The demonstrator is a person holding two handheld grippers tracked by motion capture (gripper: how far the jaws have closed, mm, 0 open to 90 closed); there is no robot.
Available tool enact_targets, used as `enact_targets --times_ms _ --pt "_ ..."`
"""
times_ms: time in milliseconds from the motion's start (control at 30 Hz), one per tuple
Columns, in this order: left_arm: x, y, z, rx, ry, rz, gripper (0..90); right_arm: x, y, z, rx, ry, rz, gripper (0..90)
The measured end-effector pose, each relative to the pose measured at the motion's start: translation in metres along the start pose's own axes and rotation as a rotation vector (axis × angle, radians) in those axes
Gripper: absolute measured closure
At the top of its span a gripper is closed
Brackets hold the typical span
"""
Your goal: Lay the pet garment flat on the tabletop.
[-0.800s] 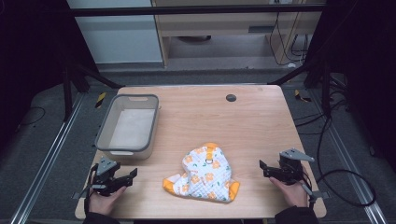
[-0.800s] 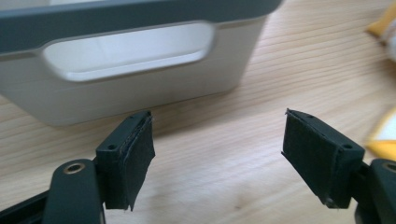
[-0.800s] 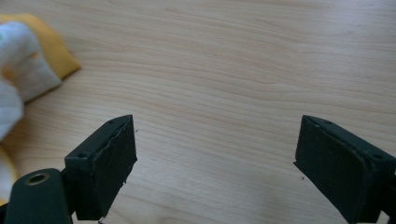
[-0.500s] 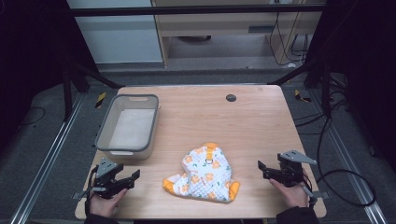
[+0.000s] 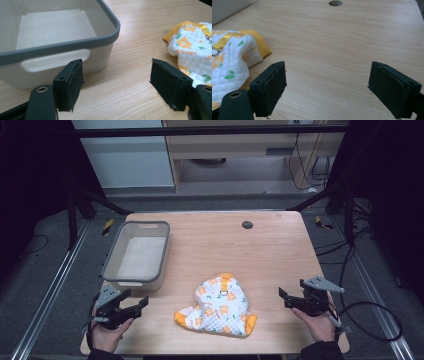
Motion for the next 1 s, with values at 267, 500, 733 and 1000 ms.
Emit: enact_targets --times_ms 267,500,733,1000 --pt "0.008 0.001 0.023 0.04 0.02 -0.018 26.5 -0.002 -0.003 0.012 0.016 -0.019 0.0 15.0" --pt "0.022 0.008 0.044 0.063 0.043 -0.046 26.5 -0.01 -0.002 0.028 0.034 -0.031 0.016 15.0" --pt "0.037 0.017 0.058 0.07 0.076 -0.061 26.5 -0.021 0.001 0.049 0.062 -0.049 0.041 15.4" --pt "0.052 0.028 0.07 0.065 0.104 -0.085 26.2 -0.036 0.011 0.067 0.067 -0.081 0.072 18.3"
Point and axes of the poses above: each handheld gripper's, and its own axes: y roughly forward along the jaws, z roughly out of its top, x roughly to its right, the point moved 4 cm from there along y, roughly forward along the jaws, and after that the axes turned 9 degrees about z, right-handed, at the moved point
